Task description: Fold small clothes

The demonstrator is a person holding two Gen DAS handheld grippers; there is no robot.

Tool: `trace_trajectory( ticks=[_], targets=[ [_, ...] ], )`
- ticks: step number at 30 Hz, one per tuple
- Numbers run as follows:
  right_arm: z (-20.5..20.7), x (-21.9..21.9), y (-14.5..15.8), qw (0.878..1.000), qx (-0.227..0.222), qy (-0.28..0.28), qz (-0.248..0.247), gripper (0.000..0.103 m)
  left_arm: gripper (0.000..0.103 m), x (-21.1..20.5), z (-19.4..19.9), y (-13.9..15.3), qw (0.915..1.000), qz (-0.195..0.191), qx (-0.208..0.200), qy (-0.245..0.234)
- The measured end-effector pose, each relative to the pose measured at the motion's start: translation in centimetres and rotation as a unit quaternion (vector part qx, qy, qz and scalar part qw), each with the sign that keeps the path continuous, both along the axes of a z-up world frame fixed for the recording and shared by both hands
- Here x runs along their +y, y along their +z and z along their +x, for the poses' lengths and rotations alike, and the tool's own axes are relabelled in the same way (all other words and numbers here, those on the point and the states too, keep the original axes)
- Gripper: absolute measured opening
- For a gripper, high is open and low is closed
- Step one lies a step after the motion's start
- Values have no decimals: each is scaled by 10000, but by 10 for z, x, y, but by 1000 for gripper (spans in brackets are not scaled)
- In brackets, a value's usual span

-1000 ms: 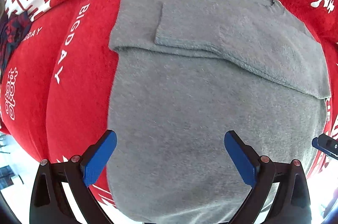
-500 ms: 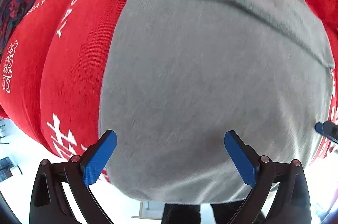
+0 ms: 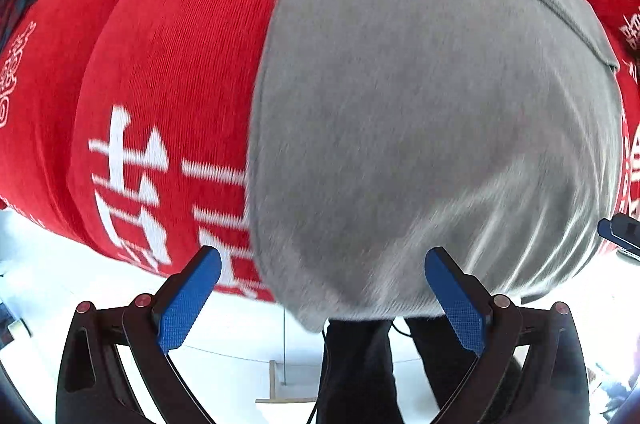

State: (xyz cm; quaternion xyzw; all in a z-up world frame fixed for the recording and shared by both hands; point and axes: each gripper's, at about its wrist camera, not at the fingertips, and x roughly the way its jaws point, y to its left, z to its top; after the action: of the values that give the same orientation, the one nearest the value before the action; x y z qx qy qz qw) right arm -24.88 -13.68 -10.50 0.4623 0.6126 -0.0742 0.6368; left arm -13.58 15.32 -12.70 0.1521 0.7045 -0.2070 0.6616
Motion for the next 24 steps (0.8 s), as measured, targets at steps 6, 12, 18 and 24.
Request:
trace_trajectory(
  ticks=[6,12,18,24],
  targets=[
    [-55,10,-20,9991,406,67,-82,62,102,22,-31,-36,9984,-228,503,-129],
    [-96,10,-63,9979,641,-106,-74,62,102,24,-48,-65,9964,-410,729,-142],
    [-105,18,-91,9988,437,-169,121,62,102,17,-56,-68,9956,-497,768,-193],
    [-110,18,-80,9945,13,-762,712,7,24,14,-67,-62,9903,-691,1185,-240]
  ],
)
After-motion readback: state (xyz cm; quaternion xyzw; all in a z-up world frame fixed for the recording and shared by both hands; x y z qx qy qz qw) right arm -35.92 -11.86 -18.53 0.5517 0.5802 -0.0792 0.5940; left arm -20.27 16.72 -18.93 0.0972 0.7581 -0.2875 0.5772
